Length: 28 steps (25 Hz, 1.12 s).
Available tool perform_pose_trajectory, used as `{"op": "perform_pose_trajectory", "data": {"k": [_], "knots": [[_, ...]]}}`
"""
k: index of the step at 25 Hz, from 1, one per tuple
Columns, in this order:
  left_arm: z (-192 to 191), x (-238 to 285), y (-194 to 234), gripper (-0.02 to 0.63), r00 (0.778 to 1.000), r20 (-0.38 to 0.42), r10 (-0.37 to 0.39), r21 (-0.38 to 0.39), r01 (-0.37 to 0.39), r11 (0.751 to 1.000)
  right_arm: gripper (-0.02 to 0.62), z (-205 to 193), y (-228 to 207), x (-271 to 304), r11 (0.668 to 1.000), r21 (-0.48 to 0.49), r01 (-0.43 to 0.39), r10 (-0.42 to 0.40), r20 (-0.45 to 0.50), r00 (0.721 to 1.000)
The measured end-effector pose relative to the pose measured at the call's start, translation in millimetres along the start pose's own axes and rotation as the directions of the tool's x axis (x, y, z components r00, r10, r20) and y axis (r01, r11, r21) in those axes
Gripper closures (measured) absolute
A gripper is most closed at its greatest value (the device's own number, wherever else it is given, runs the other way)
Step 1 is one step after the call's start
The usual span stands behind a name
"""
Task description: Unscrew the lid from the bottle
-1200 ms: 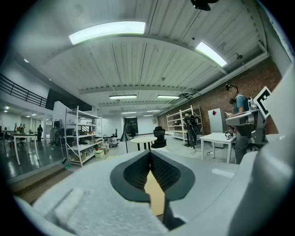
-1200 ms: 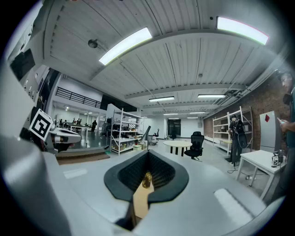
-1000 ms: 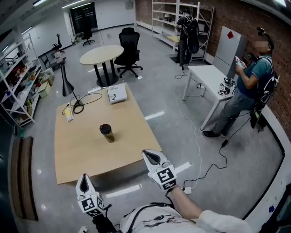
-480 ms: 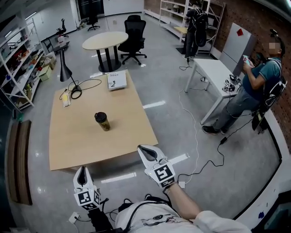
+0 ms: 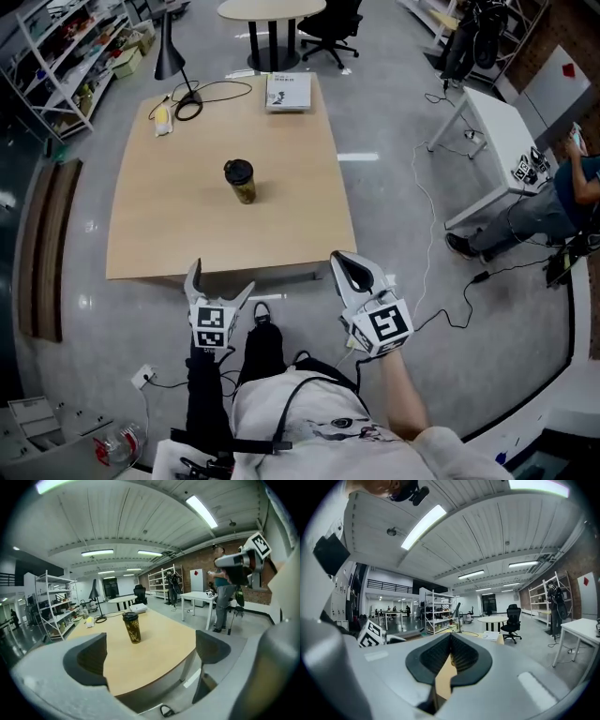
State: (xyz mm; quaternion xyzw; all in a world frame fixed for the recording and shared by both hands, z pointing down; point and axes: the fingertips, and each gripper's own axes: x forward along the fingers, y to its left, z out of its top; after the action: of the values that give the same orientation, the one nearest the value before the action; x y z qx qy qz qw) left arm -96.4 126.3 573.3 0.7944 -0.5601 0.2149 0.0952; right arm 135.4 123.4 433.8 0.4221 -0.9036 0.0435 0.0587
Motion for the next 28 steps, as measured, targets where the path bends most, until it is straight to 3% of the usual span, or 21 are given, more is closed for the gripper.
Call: {"op": "perform_pose_trajectory", "data": {"k": [2,4,6,9,11,16,20,22,25,28], "knots": [[-14.8,38.9,12.0,0.002,0.999,-0.037,-0.008,0.005,0.008,1.0,0.553,4.6,-8.1,17.0,0.999,0.034,-0.018,0.018,0.007,1.0],[-18.9,82.3,30.6,0.003,1.0,-0.014,-0.002,0.021,0.003,1.0,0.46,7.7,-17.5,40.5,0.999,0.04,-0.031,0.031,-0.007,0.999],[-23.3,126.7,51.3,0.005,1.0,0.017,0.023,0.036,-0.024,0.999,0.419,7.0,-30.4,67.6,0.999,0.029,-0.027,0.029,-0.045,0.999],[-36.7,197.9,76.5,0.006,1.0,-0.011,0.023,0.013,-0.023,1.0,0.431,0.4,-54.3,115.5,0.999,0.046,0.006,0.0,-0.119,0.993],[-41.7,241.3,79.0,0.006,0.999,-0.029,-0.033,0.001,0.033,0.999,0.45,-0.6,-66.2,149.2,0.997,0.068,0.024,-0.013,-0.156,0.988],[-32.8,308.7,77.1,0.008,0.995,-0.001,-0.096,0.075,0.096,0.993,0.468,-6.9,-88.4,214.1,0.994,0.071,0.079,-0.059,-0.241,0.969],[-21.4,330.5,75.1,0.014,0.995,0.032,-0.098,0.053,0.097,0.994,0.474,-22.3,-100.9,227.8,0.993,0.059,0.103,-0.079,-0.322,0.943],[-17.0,334.5,77.0,0.122,0.996,0.007,-0.092,0.076,0.091,0.993,0.481,-28.7,-107.5,230.8,0.991,0.061,0.116,-0.088,-0.347,0.934],[-16.1,339.4,77.1,0.16,0.993,-0.036,-0.114,0.076,0.117,0.99,0.489,-36.7,-113.2,234.3,0.989,0.078,0.129,-0.092,-0.365,0.926],[-12.0,339.1,74.7,0.176,0.982,-0.058,-0.178,0.004,0.178,0.984,0.498,-43.2,-114.2,242.1,0.99,0.097,0.101,-0.059,-0.37,0.927]]}}
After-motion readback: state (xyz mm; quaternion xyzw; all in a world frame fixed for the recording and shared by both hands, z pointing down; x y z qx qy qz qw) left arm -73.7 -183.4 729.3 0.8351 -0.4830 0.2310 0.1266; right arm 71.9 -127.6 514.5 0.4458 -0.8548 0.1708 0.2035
